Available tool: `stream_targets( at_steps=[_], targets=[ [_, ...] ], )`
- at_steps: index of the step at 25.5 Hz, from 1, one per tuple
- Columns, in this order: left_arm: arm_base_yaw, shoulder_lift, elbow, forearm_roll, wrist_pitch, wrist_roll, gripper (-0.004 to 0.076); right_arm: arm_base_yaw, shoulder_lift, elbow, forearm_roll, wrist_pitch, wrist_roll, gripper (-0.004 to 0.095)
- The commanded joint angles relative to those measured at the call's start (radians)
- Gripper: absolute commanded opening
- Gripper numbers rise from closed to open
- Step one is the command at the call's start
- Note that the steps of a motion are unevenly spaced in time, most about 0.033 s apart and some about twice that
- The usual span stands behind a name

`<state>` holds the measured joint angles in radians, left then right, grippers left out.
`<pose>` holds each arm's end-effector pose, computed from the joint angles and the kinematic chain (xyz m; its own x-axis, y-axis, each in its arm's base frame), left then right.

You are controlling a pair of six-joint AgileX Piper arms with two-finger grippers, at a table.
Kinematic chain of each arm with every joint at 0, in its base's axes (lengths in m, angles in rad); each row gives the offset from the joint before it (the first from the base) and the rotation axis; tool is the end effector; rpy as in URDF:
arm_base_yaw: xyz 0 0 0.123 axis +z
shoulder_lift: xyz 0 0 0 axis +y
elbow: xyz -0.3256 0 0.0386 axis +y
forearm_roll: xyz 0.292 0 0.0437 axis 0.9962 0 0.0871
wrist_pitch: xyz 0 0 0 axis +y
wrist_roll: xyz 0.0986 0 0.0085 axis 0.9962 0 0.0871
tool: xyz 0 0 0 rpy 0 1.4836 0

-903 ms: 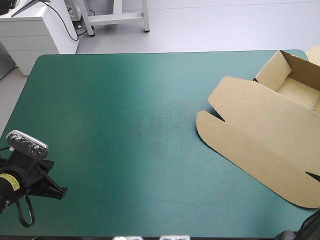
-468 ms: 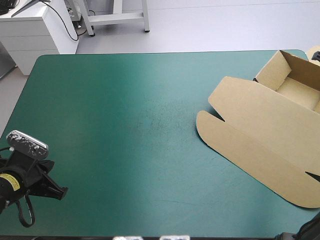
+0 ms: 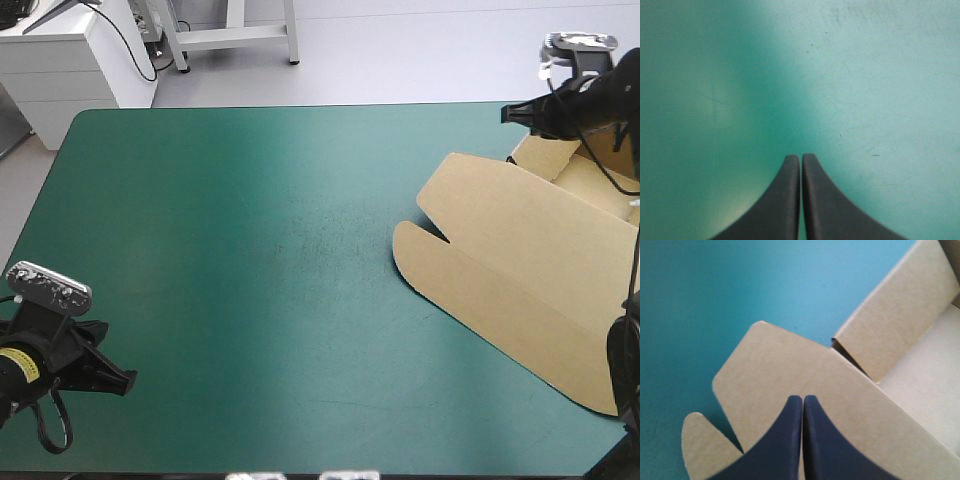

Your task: Fold the box

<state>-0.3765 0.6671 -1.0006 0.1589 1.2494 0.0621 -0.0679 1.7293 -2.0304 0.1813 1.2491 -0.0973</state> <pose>0.0947 -0.0215 0.4197 -0.6485 0.3759 -0.6619 0.3438 0.9204 0.1859 0.4194 -0.0115 0.4931 -0.7510 0.0122 -0.6602 -0.0747 0.9918 0.1032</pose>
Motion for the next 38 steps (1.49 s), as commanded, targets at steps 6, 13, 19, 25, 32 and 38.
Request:
stream_targets(
  at_steps=[6,13,19,25,32,38],
  targets=[
    [-0.001,-0.021,-0.013,-0.064,-0.062,-0.013,-0.0008,0.22,-0.198,0.138,-0.157,-0.008,-0.038,-0.0011],
    [-0.001,-0.025,0.094,-0.144,-0.143,-0.013,-0.0008,0.235,-0.422,0.479,-0.1,-0.145,-0.069,-0.0016],
    [-0.001,-0.027,0.214,-0.153,-0.165,-0.013,-0.0008,0.235,-0.69,0.828,-0.082,-0.222,-0.084,-0.0016],
    [-0.001,-0.054,0.277,-0.197,-0.199,-0.008,-0.0008,0.235,-1.019,1.135,-0.08,-0.264,-0.075,-0.0016],
    [-0.001,-0.17,0.321,-0.217,-0.221,-0.007,-0.0008,0.235,-1.309,1.341,-0.064,-0.269,-0.075,-0.0016],
    [-0.001,-0.233,0.345,-0.22,-0.226,-0.006,-0.0008,0.235,-1.514,1.466,-0.029,-0.312,-0.067,-0.0016]
  ],
)
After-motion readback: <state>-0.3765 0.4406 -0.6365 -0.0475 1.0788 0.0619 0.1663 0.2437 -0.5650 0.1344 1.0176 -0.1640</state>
